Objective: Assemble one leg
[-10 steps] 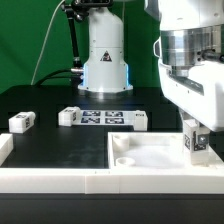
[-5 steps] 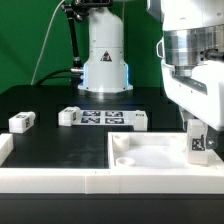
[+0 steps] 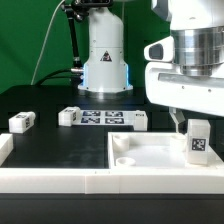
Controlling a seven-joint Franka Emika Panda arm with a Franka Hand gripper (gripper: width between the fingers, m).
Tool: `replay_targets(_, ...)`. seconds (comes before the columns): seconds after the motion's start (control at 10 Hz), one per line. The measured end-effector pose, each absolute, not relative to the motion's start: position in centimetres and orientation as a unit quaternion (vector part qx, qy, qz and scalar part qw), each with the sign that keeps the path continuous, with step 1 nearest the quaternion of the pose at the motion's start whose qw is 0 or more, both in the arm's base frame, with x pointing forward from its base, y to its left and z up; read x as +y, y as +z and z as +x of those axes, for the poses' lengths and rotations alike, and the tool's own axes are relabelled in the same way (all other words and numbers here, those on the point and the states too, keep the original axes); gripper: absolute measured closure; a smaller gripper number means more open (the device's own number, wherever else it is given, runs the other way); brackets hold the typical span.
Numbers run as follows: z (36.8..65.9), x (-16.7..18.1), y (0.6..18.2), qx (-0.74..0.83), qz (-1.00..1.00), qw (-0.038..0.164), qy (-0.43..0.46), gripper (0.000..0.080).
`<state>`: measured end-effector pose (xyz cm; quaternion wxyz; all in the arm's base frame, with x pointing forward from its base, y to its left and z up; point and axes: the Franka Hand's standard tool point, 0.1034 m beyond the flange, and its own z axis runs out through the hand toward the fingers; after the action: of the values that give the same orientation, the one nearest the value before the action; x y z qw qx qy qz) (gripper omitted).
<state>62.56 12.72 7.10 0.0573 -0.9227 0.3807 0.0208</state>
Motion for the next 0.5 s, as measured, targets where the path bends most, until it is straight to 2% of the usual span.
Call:
replay_targets(0.3, 62.61, 12.38, 7.09, 0.213, -0.975, 0.054, 0.009, 0.0151)
replay_targets(0.4, 62.59, 12.41, 7.10, 0.186, -0.981, 0.049, 0.006, 0.0151)
replay_targets(0.5, 62.65, 12.26, 7.14, 0.101, -0.994, 0.035, -0.001, 0.0151)
